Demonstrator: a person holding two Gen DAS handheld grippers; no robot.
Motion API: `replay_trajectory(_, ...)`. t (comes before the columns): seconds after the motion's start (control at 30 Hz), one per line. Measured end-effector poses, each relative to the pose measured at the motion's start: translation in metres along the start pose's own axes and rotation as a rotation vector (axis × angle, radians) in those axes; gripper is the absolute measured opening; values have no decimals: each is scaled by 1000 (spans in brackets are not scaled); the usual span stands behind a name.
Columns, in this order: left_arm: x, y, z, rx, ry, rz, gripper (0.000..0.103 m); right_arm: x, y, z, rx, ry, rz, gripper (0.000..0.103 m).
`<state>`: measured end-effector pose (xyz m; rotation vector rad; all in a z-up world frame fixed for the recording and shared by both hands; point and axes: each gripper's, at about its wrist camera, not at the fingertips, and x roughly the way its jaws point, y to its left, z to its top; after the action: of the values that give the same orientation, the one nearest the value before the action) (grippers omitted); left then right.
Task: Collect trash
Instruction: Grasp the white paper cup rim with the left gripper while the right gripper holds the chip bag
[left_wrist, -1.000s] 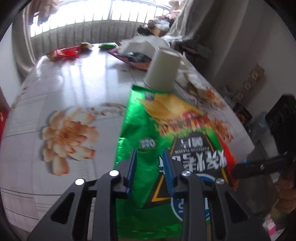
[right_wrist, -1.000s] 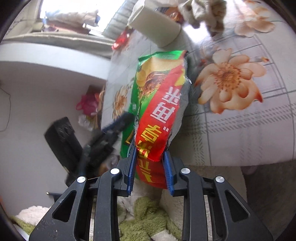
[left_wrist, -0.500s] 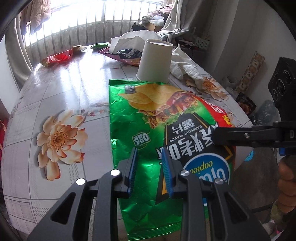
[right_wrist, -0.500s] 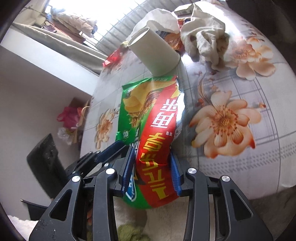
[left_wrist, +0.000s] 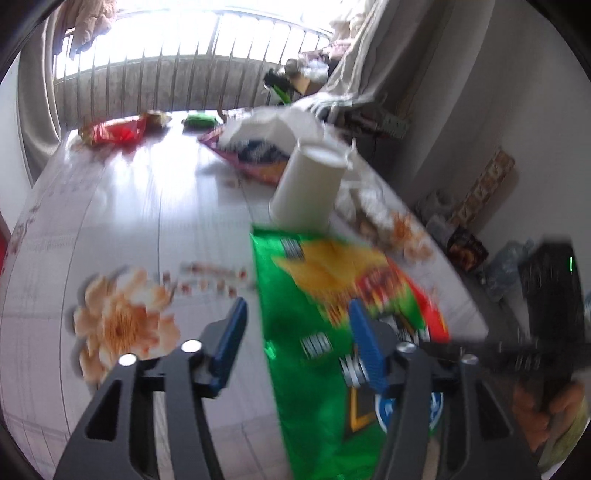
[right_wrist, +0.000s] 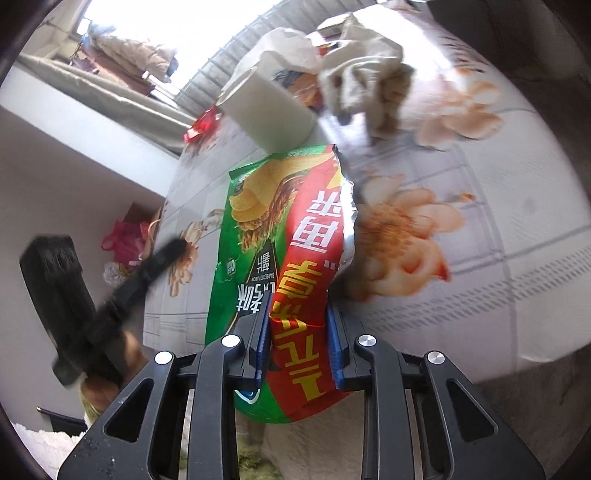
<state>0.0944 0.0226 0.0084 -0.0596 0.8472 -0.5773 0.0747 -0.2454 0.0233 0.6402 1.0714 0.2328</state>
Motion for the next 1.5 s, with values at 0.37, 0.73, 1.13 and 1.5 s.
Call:
replay_trajectory(0.37, 49, -30, 69, 89, -77, 17, 92, -43, -52, -12, 130, -50, -31, 24)
replay_trajectory(0.73, 121, -23, 100, -1, -60, 98, 79, -69, -86, -20, 223, -114, -41, 24)
replay_trajectory(1.13, 64, -12, 60, 38, 46, 153, 63, -75, -92, -23, 247, -120, -2, 24)
replay_trajectory(1.5, 40, -2, 10, 9, 39, 164, 70, -71, -91, -25, 290, -113, 55, 24)
